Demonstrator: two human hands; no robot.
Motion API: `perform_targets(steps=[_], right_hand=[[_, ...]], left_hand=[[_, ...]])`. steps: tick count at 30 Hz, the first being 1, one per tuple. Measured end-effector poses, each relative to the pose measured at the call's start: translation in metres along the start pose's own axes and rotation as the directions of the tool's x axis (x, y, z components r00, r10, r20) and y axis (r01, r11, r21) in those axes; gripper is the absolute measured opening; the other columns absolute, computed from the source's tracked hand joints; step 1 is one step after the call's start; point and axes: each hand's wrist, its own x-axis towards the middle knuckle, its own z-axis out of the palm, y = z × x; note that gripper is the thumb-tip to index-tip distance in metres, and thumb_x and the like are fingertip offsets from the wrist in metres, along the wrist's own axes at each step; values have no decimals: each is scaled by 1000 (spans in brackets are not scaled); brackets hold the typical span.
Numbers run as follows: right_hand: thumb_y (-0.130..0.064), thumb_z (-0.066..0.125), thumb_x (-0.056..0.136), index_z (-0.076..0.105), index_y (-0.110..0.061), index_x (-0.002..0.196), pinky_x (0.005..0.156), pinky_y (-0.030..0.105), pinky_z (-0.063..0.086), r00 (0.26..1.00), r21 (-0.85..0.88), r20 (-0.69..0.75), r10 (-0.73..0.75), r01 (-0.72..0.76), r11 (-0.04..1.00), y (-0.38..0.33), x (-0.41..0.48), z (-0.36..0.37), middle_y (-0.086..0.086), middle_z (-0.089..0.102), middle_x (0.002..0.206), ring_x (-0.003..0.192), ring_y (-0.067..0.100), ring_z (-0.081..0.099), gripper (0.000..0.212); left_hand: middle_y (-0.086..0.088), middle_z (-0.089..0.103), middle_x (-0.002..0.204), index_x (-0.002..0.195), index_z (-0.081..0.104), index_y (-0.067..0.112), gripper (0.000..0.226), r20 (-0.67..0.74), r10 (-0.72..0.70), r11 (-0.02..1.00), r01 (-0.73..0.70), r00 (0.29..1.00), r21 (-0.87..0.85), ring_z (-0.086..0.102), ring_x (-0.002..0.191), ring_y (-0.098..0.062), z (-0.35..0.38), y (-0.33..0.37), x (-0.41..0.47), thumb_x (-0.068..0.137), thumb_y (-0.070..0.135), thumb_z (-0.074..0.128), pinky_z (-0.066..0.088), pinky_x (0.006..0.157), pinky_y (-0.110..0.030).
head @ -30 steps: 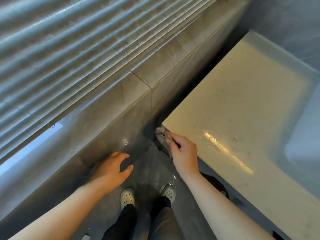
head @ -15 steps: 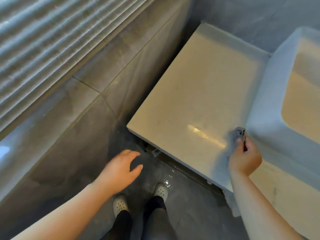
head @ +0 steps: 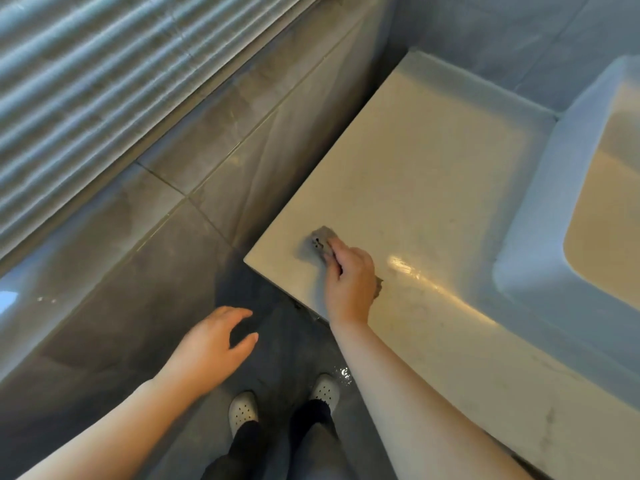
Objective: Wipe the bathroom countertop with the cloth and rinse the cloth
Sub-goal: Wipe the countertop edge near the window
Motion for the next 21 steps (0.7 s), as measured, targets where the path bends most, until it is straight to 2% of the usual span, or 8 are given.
perform_targets(steps=[3, 5, 6, 9, 11, 13, 16, 21], right_hand=[[-25, 59, 93, 71, -20, 113, 58, 4, 41, 946, 192, 304, 110, -174, 966, -17, -16, -13, -14, 70, 90, 78, 2, 62, 24], [-27, 59, 94, 73, -17, 101, 42, 13, 41, 889, 327, 423, 175, -330, 886, -24, -20, -41, -17, 68, 64, 51, 2, 60, 19], [-25, 59, 94, 73, -17, 96, 40, 15, 40, 883, 346, 436, 176, -344, 873, -26, -21, -58, -16, 65, 56, 43, 2, 57, 16], [-17, 60, 93, 71, -19, 85, 40, 10, 38, 898, 368, 381, 218, -364, 856, -27, -20, -115, -15, 61, 50, 38, -1, 52, 14], [-16, 61, 92, 69, -13, 75, 43, 14, 37, 920, 379, 293, 261, -362, 852, -25, -15, -151, -13, 56, 50, 43, 1, 48, 19], [-17, 62, 91, 64, -6, 72, 49, 20, 37, 933, 381, 206, 295, -354, 854, -26, -11, -184, -5, 54, 55, 51, 9, 48, 23], [-21, 61, 92, 60, 1, 77, 47, 21, 32, 939, 400, 111, 326, -342, 850, -36, -12, -226, 3, 49, 60, 56, 16, 44, 27], [-25, 58, 93, 67, -14, 69, 50, 23, 38, 937, 437, -58, 344, -286, 853, -61, -22, -273, 0, 55, 59, 55, 12, 50, 27]], left_hand=[[6, 55, 127, 131, 52, 23, 46, -41, -29, 999, 28, 999, -17, 57, 106, -9, -13, -1, -7, 88, 38, 60, 44, 93, -25], [6, 57, 125, 130, 53, 23, 45, -75, -34, 999, 32, 997, -31, 56, 110, -7, -21, 3, -10, 88, 38, 60, 44, 94, -24], [6, 58, 124, 129, 54, 23, 44, -88, -28, 999, 25, 996, -39, 56, 109, -6, -25, 7, -10, 88, 38, 61, 44, 94, -25], [9, 61, 119, 125, 57, 23, 40, -96, 32, 995, -41, 995, -92, 57, 104, -4, -35, 36, -2, 88, 36, 61, 46, 92, -24], [13, 61, 114, 124, 57, 24, 38, -80, 113, 984, -123, 990, -131, 58, 100, 0, -41, 67, 6, 88, 37, 59, 46, 89, -23], [19, 61, 110, 124, 56, 26, 36, -39, 210, 962, -213, 977, -172, 57, 97, 5, -46, 104, 16, 90, 39, 56, 44, 82, -16], [20, 61, 105, 122, 56, 30, 33, 2, 347, 911, -336, 938, -241, 54, 90, 12, -55, 161, 28, 91, 42, 54, 39, 70, -4], [18, 64, 97, 111, 61, 31, 25, 59, 548, 790, -493, 835, -365, 60, 87, 3, -67, 254, 32, 91, 44, 54, 49, 72, -10]])
